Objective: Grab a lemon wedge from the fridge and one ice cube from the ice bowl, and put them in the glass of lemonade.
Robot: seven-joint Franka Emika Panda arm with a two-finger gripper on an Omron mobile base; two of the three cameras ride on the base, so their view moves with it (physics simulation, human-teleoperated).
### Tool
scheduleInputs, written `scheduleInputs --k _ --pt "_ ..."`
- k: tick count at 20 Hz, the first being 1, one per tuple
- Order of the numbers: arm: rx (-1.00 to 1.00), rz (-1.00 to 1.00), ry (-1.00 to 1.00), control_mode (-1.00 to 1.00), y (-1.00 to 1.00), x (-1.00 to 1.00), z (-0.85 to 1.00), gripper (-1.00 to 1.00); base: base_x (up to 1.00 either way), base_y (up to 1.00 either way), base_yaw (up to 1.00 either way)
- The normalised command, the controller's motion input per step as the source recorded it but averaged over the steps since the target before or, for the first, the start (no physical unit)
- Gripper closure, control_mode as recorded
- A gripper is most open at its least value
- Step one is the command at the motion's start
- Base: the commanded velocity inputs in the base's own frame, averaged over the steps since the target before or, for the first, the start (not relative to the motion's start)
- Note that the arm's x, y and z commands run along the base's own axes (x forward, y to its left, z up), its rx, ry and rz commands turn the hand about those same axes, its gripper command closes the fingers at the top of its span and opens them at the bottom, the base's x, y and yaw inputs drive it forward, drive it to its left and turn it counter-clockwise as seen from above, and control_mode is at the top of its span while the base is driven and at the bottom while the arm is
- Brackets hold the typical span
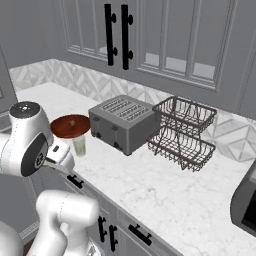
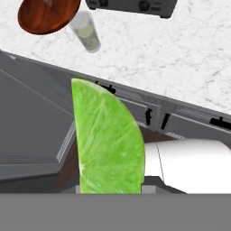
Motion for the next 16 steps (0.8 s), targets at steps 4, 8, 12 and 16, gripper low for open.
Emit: scheduleInputs --k 4,8,12,16 --pt "0.00 0.00 0.00 1.00 0.00 0.00 0.00 1.00 0.00 0.00 0.00" --pt "0.00 0.00 -0.01 -1.00 0.01 0.07 0.00 1.00 0.00 0.00 0.00" --pt "0.00 0.05 -0.14 -1.00 0.32 0.93 0.00 1.00 0.00 0.00 0.00" --pt "0.00 0.01 -0.01 -1.00 0.35 1.00 0.00 1.00 0.00 0.00 0.00"
